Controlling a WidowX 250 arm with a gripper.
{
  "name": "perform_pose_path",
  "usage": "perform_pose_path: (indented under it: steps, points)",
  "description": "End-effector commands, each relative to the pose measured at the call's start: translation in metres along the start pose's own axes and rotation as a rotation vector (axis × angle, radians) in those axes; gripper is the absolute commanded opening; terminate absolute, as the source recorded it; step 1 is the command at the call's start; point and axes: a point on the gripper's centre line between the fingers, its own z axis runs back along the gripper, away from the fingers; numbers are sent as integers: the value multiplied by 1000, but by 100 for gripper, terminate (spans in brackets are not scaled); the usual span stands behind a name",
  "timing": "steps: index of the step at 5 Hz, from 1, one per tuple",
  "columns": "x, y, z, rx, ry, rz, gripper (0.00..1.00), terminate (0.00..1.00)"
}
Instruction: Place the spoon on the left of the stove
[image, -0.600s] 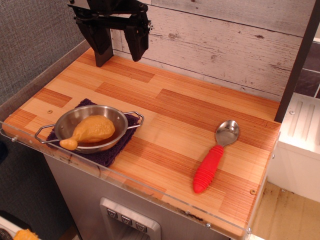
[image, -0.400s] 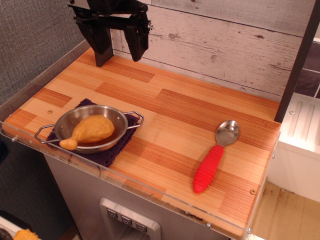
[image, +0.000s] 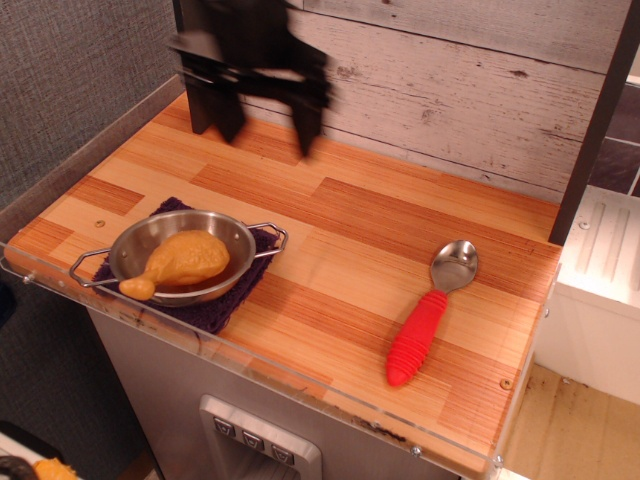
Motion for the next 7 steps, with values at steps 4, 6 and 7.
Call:
perform_pose_path:
  steps: [4, 6, 7]
  points:
    - [-52, -97, -79, 31, 135, -86, 100, 0]
    - [-60, -106, -98, 66, 97, -64, 100, 0]
    - [-61, -111, -105, 72, 92, -74, 100, 0]
